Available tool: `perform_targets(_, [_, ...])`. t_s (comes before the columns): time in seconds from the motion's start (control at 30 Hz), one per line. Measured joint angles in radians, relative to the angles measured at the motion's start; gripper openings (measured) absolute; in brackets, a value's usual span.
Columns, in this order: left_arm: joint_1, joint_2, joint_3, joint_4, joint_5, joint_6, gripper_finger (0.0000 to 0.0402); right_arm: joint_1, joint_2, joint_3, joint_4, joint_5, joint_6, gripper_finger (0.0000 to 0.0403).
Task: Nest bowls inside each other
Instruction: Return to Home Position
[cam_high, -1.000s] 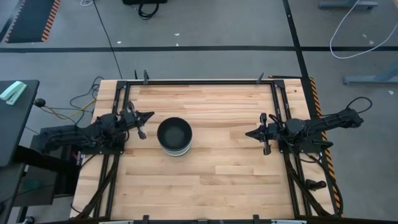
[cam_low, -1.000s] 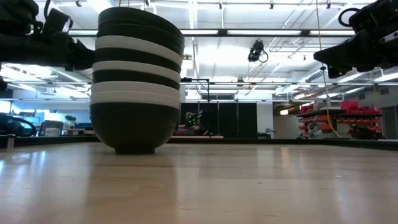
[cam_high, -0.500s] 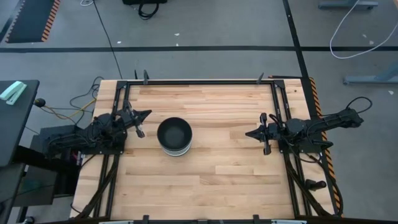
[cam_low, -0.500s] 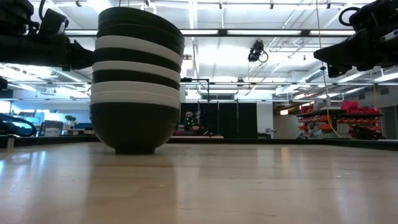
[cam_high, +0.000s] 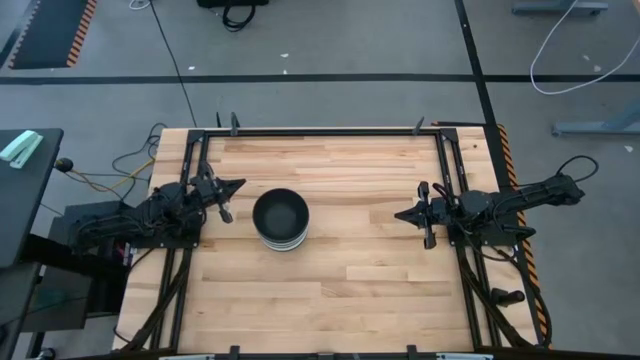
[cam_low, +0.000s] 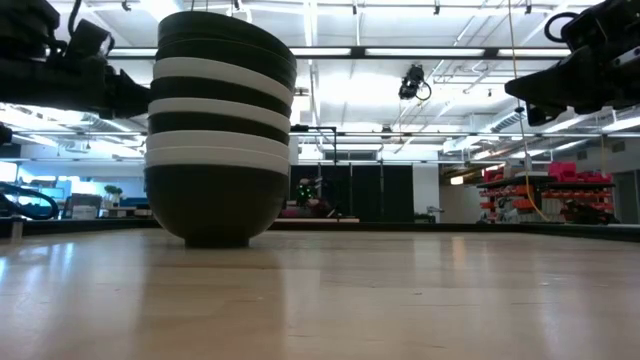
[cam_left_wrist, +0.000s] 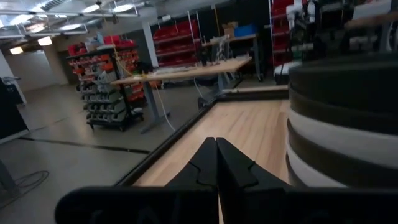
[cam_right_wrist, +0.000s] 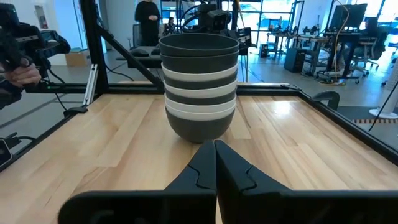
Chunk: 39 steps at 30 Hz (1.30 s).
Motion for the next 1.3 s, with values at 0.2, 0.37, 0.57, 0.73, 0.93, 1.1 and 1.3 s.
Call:
perform_targets(0.2, [0.000, 0.098, 0.000, -0.007, 0.009, 0.011, 0.0001, 0.000, 0.000, 0.000, -0.017, -0.019, 0.035, 0.0000])
perform_targets(0.37, [0.000, 0.150, 0.000, -0.009, 0.022, 0.014, 0.0001, 0.000, 0.000, 0.000, -0.024, -0.019, 0.054, 0.0000])
perform_targets(0.57, [0.000, 0.147, 0.000, -0.012, 0.039, 0.045, 0.0001, 0.000, 0.000, 0.000, -0.022, -0.019, 0.066, 0.0000])
perform_targets(0.73, [0.000, 0.148, 0.001, -0.021, 0.071, 0.059, 0.0001, 0.000, 0.000, 0.000, -0.020, -0.041, 0.090, 0.0000])
perform_targets(0.93, [0.023, 0.148, 0.026, -0.097, 0.148, 0.025, 0.0001, 0.000, 0.000, 0.000, -0.023, -0.045, 0.099, 0.0000])
perform_targets(1.1, [0.091, 0.148, 0.024, -0.109, 0.248, -0.020, 0.0001, 0.000, 0.000, 0.000, -0.031, -0.049, 0.104, 0.0000])
perform_targets(1.3, [0.135, 0.175, 0.023, -0.103, 0.264, -0.063, 0.0001, 0.000, 0.000, 0.000, -0.048, -0.049, 0.106, 0.0000])
